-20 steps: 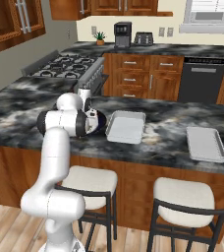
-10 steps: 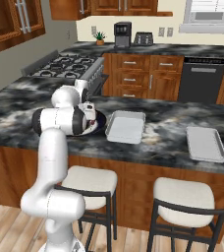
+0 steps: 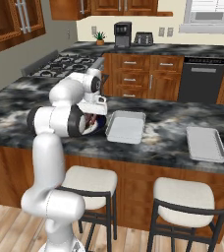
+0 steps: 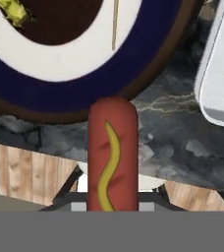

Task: Place one cooked food and one vegetable from the large plate to each tupperware container.

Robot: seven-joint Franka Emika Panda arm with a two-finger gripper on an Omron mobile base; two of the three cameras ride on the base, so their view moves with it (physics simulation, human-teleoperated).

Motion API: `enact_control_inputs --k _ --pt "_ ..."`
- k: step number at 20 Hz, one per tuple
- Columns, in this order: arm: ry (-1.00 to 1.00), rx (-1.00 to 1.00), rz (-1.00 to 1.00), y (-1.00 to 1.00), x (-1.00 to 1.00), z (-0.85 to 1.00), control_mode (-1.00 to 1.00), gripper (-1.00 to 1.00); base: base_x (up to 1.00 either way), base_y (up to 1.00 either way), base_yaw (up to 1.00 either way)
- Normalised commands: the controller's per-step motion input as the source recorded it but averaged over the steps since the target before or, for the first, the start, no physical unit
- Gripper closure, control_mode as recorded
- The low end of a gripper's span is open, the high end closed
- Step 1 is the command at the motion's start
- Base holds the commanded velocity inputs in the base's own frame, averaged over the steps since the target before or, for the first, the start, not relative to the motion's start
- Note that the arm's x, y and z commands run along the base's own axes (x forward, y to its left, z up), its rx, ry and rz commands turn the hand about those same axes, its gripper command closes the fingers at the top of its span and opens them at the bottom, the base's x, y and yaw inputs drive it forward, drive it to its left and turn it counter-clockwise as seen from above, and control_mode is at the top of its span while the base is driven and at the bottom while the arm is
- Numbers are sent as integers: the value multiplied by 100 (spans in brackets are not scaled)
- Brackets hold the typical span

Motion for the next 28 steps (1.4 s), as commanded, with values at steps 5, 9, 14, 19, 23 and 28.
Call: enact_control_inputs --k 5,9,14,19,23,28 --pt "-1 0 -22 -100 -50 7 -100 100 0 0 0" --pt "0 0 -18 -83 7 0 -100 100 0 0 0" --pt "0 0 -1 -30 52 -3 -100 100 0 0 0" --pt "0 0 1 -10 58 -37 -100 100 0 0 0" --pt "1 0 0 4 59 -52 -100 100 0 0 0" --pt "0 1 0 -2 69 -40 -100 100 0 0 0"
